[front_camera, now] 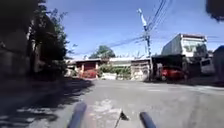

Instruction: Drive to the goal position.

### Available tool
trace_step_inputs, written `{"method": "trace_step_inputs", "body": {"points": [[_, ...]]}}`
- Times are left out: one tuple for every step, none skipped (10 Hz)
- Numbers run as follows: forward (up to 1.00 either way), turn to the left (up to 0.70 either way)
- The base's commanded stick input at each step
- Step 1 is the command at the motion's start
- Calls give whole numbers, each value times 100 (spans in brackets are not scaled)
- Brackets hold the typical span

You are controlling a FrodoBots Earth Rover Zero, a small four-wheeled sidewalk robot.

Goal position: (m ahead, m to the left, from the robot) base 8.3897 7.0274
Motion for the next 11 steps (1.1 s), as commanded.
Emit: {"method": "trace_step_inputs", "body": {"points": [[100,0],[100,0],[100,0],[100,0],[100,0],[100,0],[100,0],[100,0],[100,0],[100,0],[100,0]]}}
